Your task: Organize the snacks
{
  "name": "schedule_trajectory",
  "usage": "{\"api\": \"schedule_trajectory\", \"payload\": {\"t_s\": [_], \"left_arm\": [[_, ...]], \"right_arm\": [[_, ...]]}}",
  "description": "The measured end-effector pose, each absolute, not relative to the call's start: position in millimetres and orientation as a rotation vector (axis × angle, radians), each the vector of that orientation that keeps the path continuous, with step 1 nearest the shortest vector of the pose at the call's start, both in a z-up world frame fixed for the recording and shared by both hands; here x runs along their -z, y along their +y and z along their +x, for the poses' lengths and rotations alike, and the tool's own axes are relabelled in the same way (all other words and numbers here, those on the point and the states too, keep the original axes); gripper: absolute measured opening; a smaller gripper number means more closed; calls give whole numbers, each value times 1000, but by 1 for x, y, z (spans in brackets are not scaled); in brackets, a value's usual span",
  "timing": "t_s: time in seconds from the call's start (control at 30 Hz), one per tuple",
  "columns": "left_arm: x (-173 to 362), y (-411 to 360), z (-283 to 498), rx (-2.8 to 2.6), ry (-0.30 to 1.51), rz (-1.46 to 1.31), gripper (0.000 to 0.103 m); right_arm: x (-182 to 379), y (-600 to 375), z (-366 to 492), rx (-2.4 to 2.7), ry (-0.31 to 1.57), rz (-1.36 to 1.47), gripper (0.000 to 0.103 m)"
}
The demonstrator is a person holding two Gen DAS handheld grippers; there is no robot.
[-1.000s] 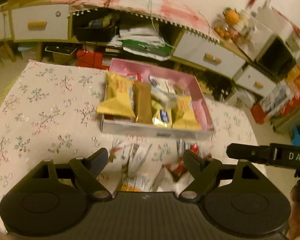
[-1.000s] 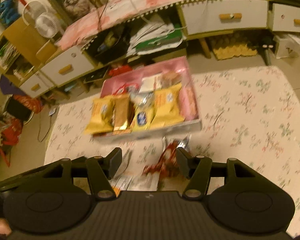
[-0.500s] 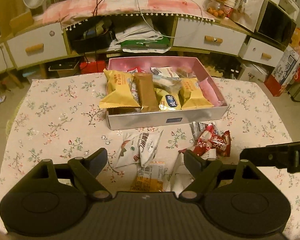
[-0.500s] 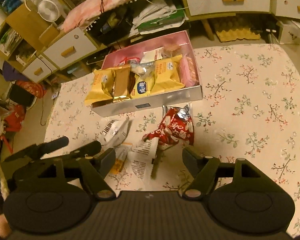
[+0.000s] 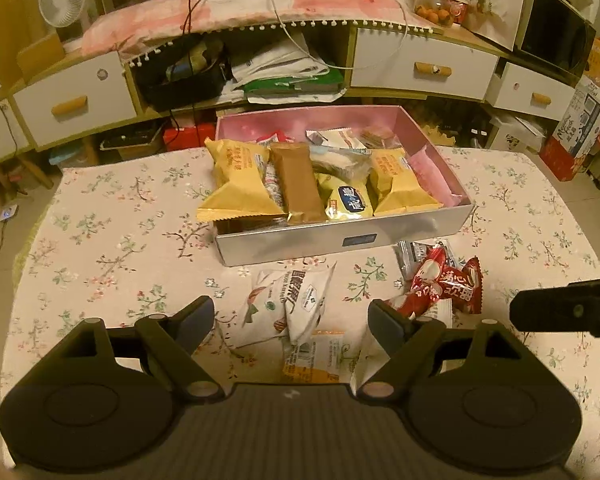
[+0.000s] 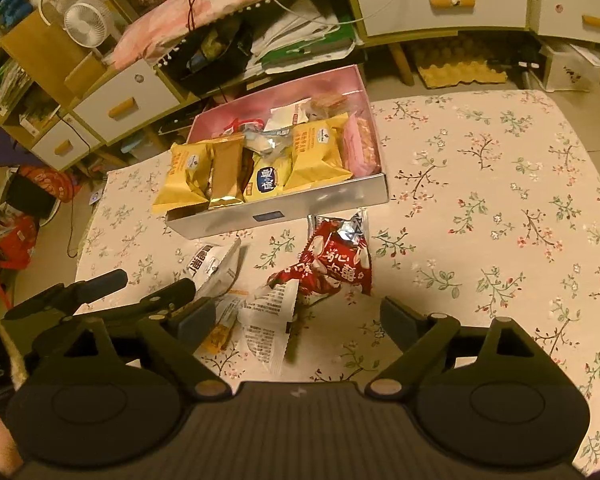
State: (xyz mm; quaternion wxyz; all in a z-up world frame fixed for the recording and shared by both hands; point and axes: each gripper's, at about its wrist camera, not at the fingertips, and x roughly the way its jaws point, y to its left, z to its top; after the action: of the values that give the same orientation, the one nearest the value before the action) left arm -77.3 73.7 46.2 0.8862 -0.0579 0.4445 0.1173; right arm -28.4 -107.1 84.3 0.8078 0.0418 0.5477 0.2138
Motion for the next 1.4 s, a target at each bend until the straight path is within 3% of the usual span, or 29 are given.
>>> {"api": "schedule_trajectory", "payload": {"t_s": [0.4,0.47,0.53,0.7,1.07,1.4], "left_arm": [[-3,79,-47,-250,944,-86,90],[1,79,-45,-234,947,-77,82],[3,80,-43,-230,954,-73,61],[-2,91,-48,-197,960,-158,50],[-13,102,-63,-177,992,-276,48],[-25,112,-77,-182,985,-359,46]], "right_arm": [[-81,-110,-17,-378,1170,167,91],[-80,-113,-15,-363,1169,187,91],[-77,-113,-14,-362,1175,192,91],[-59,-105,-14,-390,1225,142,86],[-33,-83,-23,-486,1316,151,79],[-14,-67,-24,-514,1332,141,61]]}}
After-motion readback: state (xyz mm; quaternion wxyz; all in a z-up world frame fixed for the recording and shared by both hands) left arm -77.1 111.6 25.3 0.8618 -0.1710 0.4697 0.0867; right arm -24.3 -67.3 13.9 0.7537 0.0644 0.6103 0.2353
